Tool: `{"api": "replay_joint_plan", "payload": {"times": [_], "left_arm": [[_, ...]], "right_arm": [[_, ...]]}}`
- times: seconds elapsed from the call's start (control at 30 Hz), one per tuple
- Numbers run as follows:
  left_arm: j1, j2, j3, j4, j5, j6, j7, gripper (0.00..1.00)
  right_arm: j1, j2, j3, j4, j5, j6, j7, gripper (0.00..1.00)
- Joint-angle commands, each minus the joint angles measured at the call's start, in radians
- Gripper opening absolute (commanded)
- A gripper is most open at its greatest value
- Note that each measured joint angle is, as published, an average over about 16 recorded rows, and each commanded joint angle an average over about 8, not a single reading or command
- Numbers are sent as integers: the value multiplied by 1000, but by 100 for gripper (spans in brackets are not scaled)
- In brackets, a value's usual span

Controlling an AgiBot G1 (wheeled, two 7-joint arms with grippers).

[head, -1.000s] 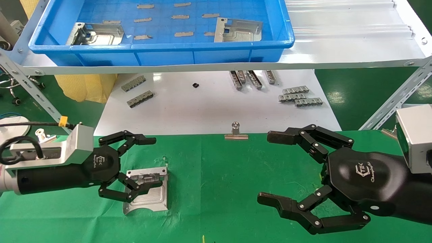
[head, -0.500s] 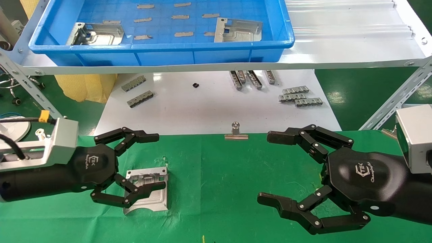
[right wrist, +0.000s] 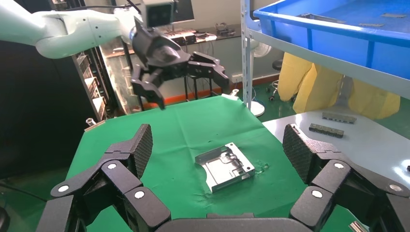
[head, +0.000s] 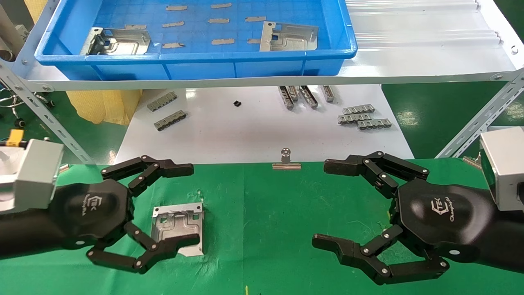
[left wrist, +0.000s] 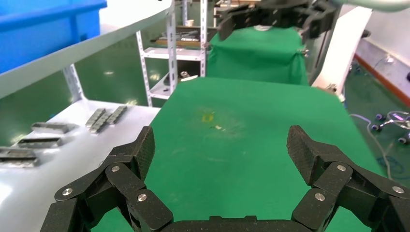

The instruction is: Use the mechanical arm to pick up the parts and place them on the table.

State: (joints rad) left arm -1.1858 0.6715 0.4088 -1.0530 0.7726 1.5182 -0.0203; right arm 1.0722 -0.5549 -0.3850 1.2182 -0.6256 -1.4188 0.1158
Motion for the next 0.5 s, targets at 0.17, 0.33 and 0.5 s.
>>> {"api": "replay_joint_plan", "payload": {"times": [0.17,0.33,0.5], "left_arm": [[55,-30,-64,-115,-21,-11,-83,100],[97,-52,-112,-201,-36,-19,-145,100],[122,-66,-141,-254,-46,-24,-177,100]], "right_arm": [[0,0,0,0,0,0,0,100],[0,0,0,0,0,0,0,100],[0,0,0,0,0,0,0,100]]}}
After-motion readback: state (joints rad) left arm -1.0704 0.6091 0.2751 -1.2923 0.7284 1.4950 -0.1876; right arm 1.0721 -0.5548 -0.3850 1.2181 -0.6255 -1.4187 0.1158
